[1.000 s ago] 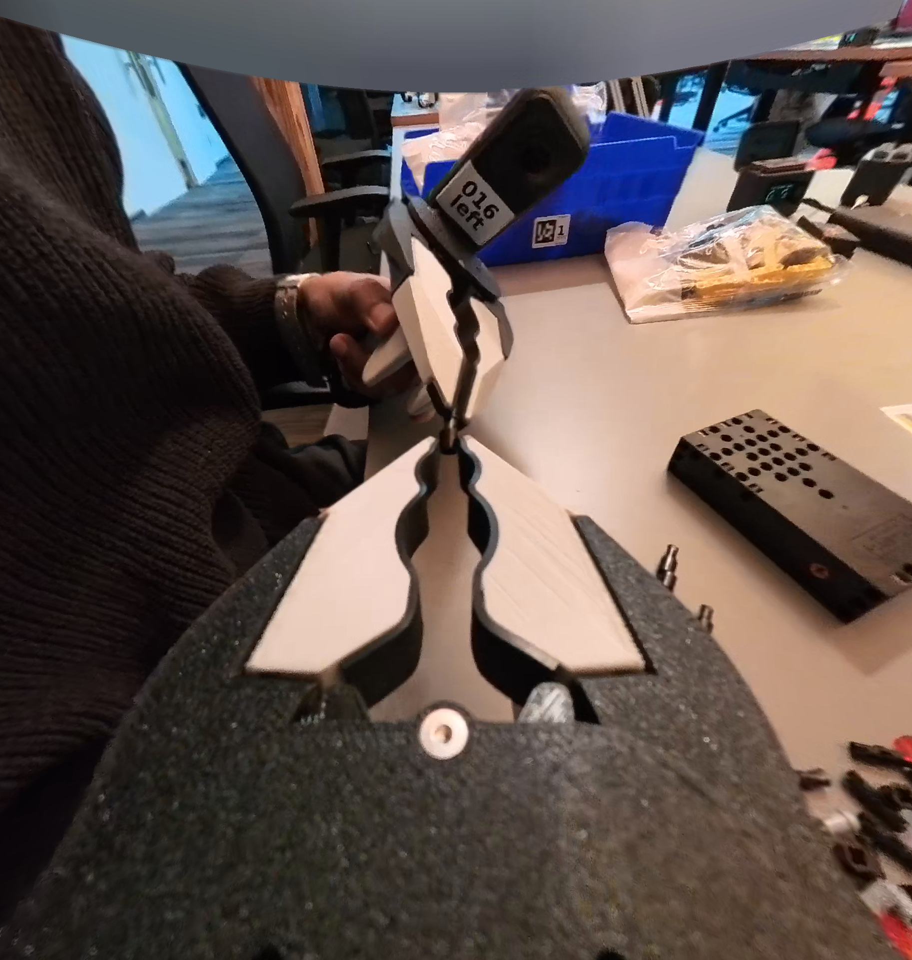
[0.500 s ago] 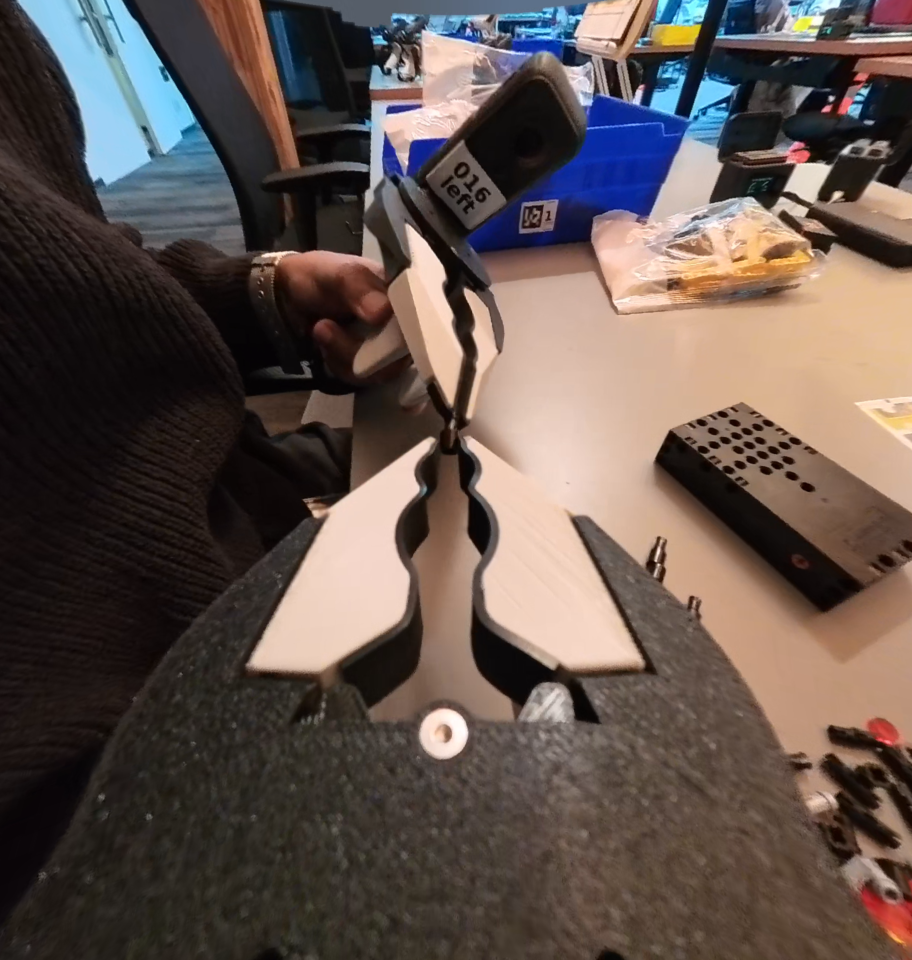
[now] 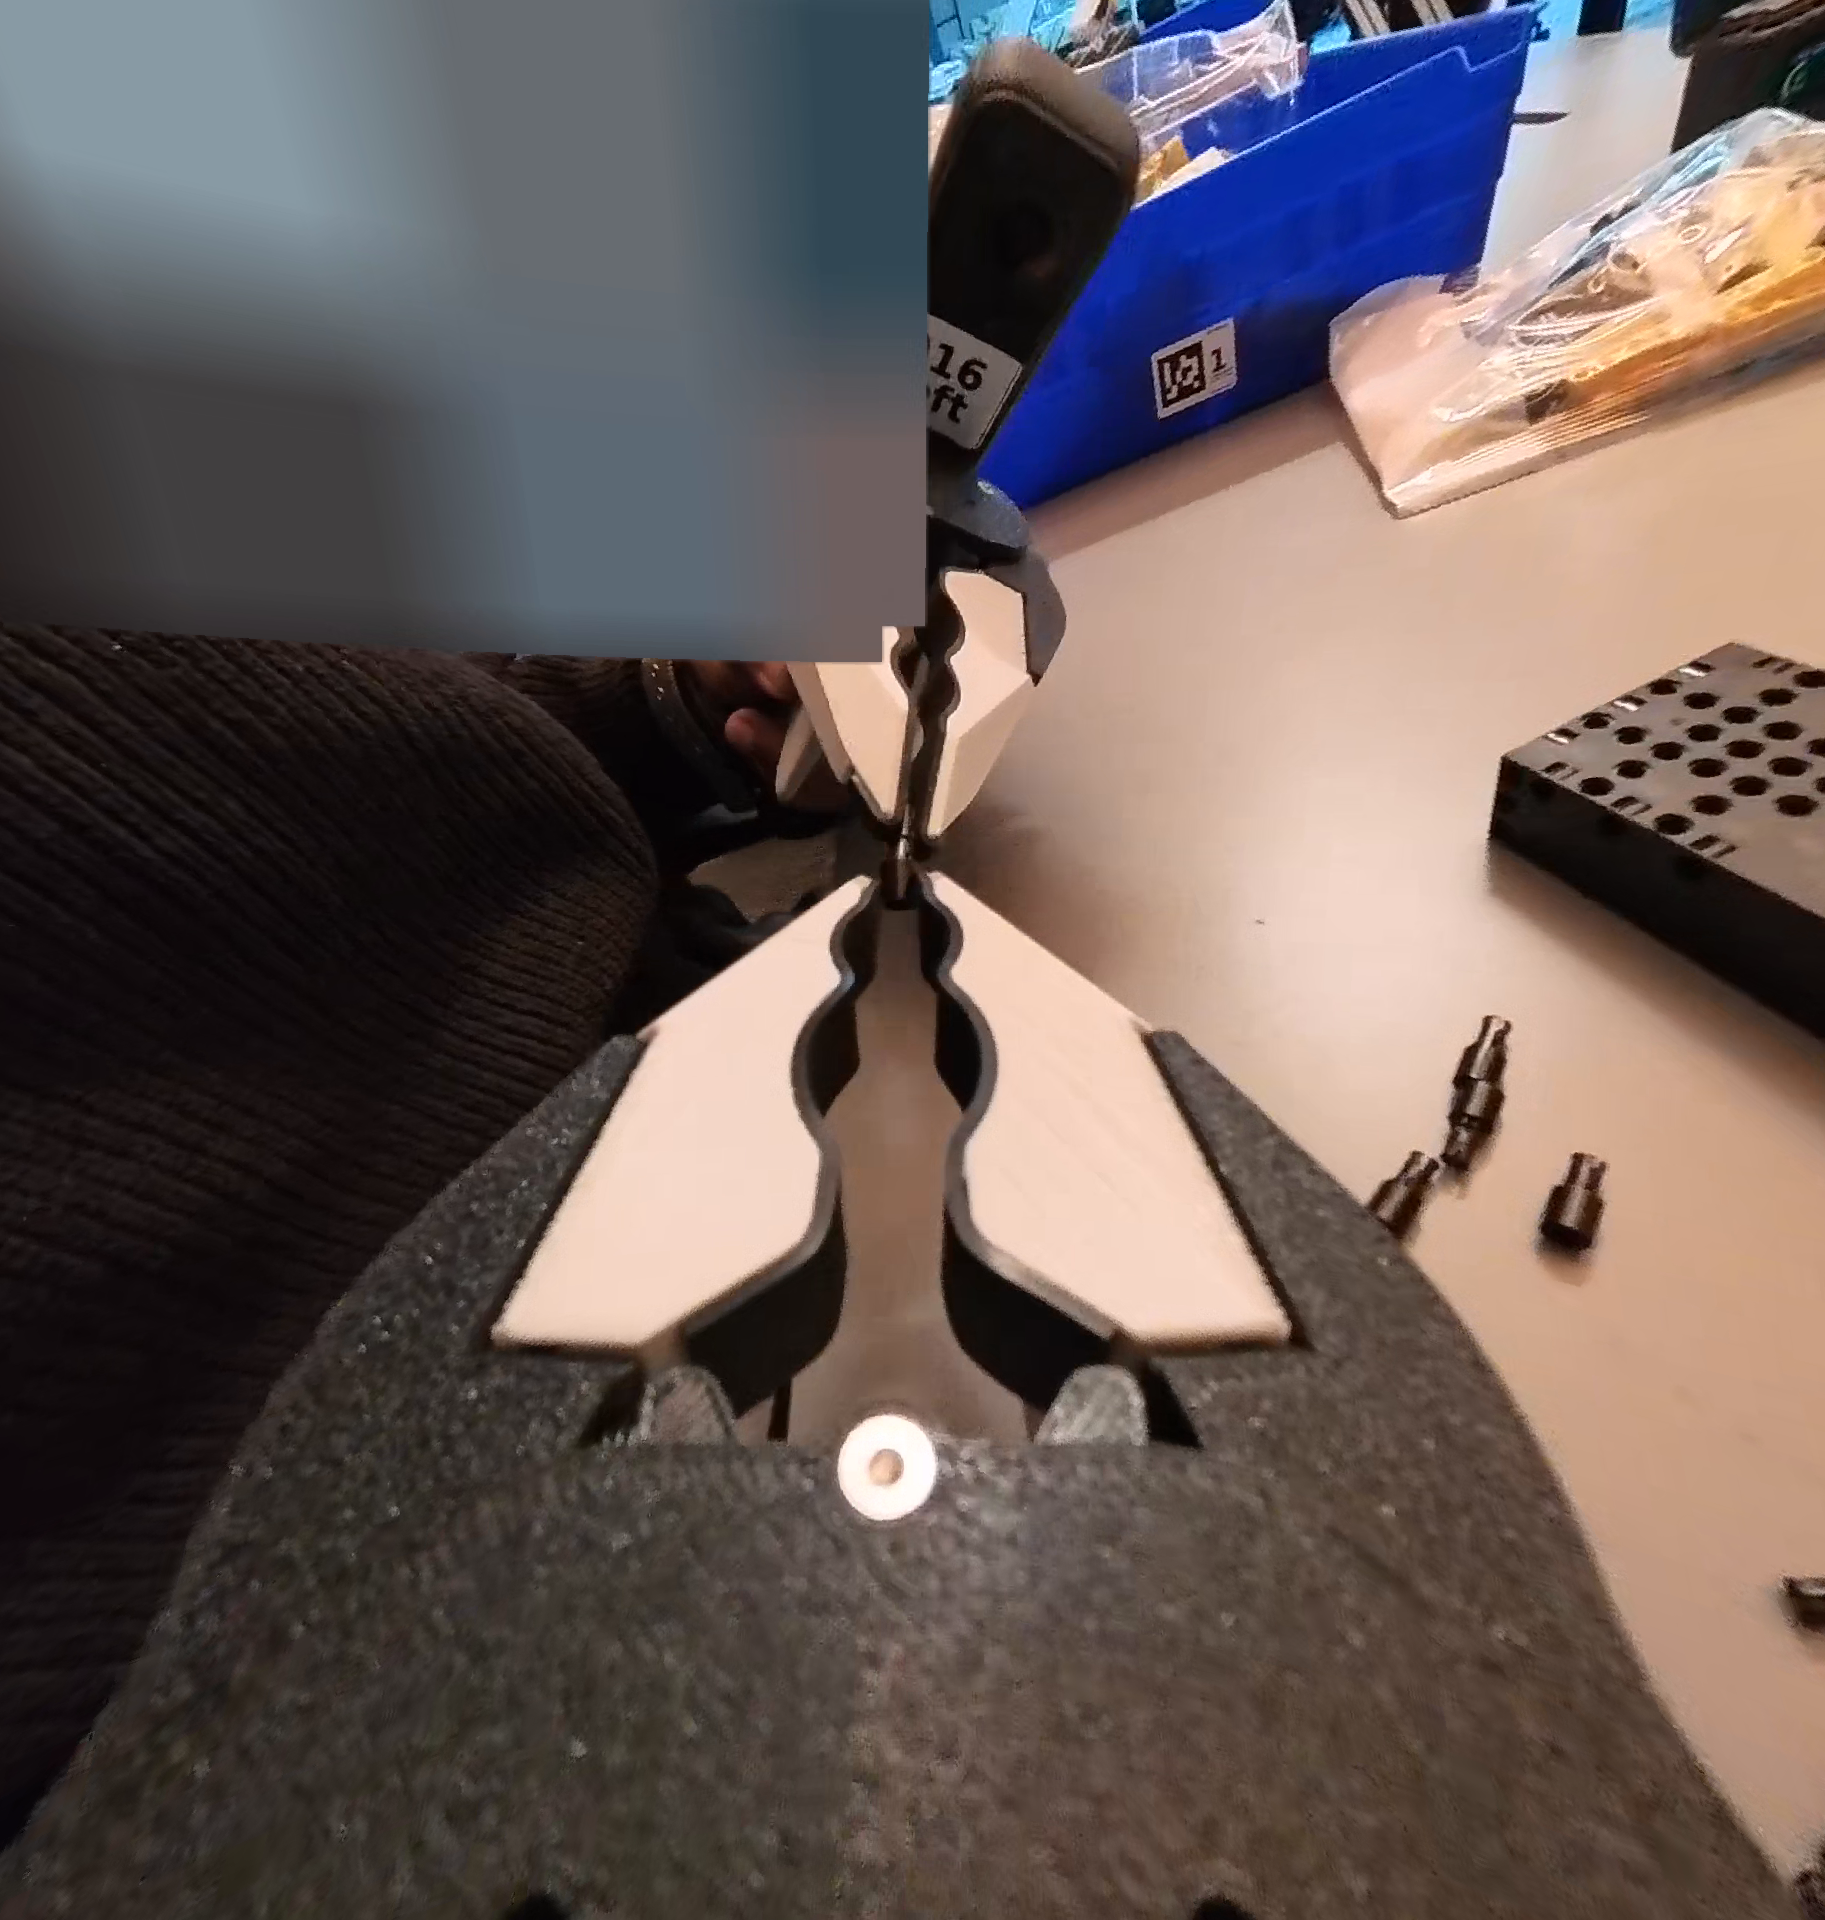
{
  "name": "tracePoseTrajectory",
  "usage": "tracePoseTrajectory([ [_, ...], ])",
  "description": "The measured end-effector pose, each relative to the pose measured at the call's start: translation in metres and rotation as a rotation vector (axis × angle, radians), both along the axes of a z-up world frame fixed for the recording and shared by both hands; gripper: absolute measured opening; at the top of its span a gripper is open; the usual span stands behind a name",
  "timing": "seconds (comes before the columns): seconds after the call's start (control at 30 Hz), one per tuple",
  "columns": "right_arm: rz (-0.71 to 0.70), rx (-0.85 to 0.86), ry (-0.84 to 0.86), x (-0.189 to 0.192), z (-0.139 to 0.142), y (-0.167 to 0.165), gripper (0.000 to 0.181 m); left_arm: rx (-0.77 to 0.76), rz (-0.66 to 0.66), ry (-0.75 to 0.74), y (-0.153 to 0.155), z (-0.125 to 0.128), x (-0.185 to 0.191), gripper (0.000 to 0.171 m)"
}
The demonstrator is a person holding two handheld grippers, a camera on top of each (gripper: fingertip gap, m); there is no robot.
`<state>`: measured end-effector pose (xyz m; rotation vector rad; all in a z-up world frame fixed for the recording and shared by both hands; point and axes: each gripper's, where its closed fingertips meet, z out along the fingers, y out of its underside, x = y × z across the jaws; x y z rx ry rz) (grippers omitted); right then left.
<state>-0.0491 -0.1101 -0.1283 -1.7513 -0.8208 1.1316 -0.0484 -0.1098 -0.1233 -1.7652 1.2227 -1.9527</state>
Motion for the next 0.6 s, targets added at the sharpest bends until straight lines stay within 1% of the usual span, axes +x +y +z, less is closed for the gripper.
tracePoseTrajectory([
  [0.1,-0.022,0.036,-0.051,-0.001,-0.003,0.001,0.006,0.003,0.004,0.019,0.001,-0.003,0.000,0.003],
  [0.23,-0.069,0.196,-0.260,-0.001,-0.017,0.002,0.007,0.027,0.006,0.092,0.002,-0.014,-0.001,0.003],
  [0.37,-0.078,0.288,-0.278,-0.002,-0.012,0.002,0.006,-0.017,-0.021,0.076,0.000,-0.011,-0.003,0.003],
  [0.5,-0.150,0.412,-0.479,0.001,-0.027,0.011,0.007,0.061,0.050,0.158,0.008,-0.025,0.000,0.003],
  [0.6,-0.166,0.434,-0.502,0.002,-0.029,0.013,0.007,0.084,0.073,0.174,0.011,-0.027,0.001,0.003],
])
